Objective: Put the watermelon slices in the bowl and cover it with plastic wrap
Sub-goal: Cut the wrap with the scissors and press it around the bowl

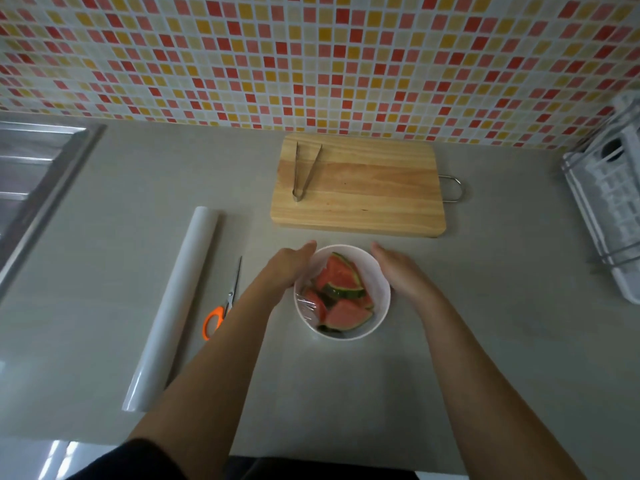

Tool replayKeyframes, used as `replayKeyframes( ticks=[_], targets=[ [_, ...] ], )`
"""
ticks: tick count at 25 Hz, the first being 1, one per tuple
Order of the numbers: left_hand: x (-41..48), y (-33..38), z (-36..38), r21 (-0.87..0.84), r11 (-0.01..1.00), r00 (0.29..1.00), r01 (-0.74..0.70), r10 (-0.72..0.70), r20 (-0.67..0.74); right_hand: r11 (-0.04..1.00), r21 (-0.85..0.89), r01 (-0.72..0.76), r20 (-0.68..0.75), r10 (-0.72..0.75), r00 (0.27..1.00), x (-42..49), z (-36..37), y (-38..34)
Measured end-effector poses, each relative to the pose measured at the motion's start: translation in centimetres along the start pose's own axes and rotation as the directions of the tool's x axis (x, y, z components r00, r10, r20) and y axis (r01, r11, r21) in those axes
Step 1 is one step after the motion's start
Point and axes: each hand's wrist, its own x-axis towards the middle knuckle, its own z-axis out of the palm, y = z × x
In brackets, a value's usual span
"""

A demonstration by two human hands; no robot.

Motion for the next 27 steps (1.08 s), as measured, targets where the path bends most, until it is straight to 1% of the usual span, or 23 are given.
replayKeyframes(
  ticks=[3, 4, 6, 8, 9, 11, 15, 18, 21, 22, 23, 24, 25, 26, 27],
  targets=[
    [0.3, 1.6, 0.0, -0.026, 1.0, 0.998, -0.014, 0.016, 0.057, 1.0, 0.029, -0.012, 0.171, 0.006, 0.985, 2.7, 0.4, -2.8],
    [0.5, 2.0, -0.1, -0.027, 1.0, 0.997, -0.012, 0.014, 0.078, 0.995, 0.092, -0.044, 0.221, 0.023, 0.975, 3.0, 0.6, -3.2],
    [0.6, 2.3, -0.2, -0.09, 0.996, 0.99, 0.003, 0.01, 0.144, 0.955, 0.253, -0.156, 0.347, 0.061, 0.936, 2.7, 0.5, -3.2],
    [0.5, 2.2, -0.2, -0.157, 0.988, 0.982, 0.006, 0.024, 0.188, 0.909, 0.353, -0.222, 0.459, 0.038, 0.887, 2.4, 0.4, -2.6],
    [0.4, 2.1, -0.2, -0.185, 0.983, 0.978, -0.004, 0.042, 0.204, 0.885, 0.392, -0.251, 0.496, 0.026, 0.868, 2.3, 0.5, -2.3],
    [0.4, 1.8, 0.0, -0.237, 0.971, 0.969, -0.016, 0.073, 0.235, 0.835, 0.462, -0.299, 0.517, 0.02, 0.856, 2.1, 0.7, -2.1],
    [0.3, 1.8, 0.6, -0.212, 0.977, 0.953, -0.023, 0.086, 0.292, 0.79, 0.536, -0.298, 0.427, 0.052, 0.903, 2.3, 1.2, -1.8],
    [0.2, 1.8, 0.8, -0.158, 0.986, 0.967, -0.045, 0.082, 0.242, 0.83, 0.495, -0.259, 0.36, 0.075, 0.93, 2.2, 1.3, -1.7],
    [-0.1, 1.9, 0.8, -0.134, 0.989, 0.969, -0.065, 0.095, 0.227, 0.855, 0.459, -0.24, 0.357, 0.069, 0.931, 1.6, 1.2, -2.2],
    [-0.3, 2.0, 0.8, -0.105, 0.99, 0.968, -0.098, 0.119, 0.22, 0.876, 0.428, -0.222, 0.359, 0.061, 0.931, 1.2, 1.0, -2.4],
    [-0.3, 2.0, 0.8, -0.041, 0.987, 0.965, -0.156, 0.161, 0.207, 0.915, 0.363, -0.175, 0.338, 0.046, 0.94, 0.7, 0.8, -2.6],
    [-0.3, 1.8, 0.8, 0.044, 0.973, 0.961, -0.229, 0.218, 0.172, 0.961, 0.259, -0.097, 0.27, 0.024, 0.963, 0.1, 0.5, -2.7],
    [-0.1, 1.5, 0.6, 0.125, 0.947, 0.953, -0.297, 0.286, 0.097, 0.989, 0.15, -0.01, 0.159, -0.014, 0.987, -0.4, 0.4, -2.5],
    [0.1, 0.8, 0.4, 0.148, 0.93, 0.94, -0.338, 0.339, 0.015, 0.995, 0.084, 0.062, 0.026, -0.064, 0.998, -1.0, 0.4, -2.1],
    [0.3, 0.2, 0.1, 0.087, 0.927, 0.929, -0.364, 0.368, -0.036, 0.992, 0.076, 0.099, -0.109, -0.091, 0.99, -1.7, 0.5, -1.2]
  ],
)
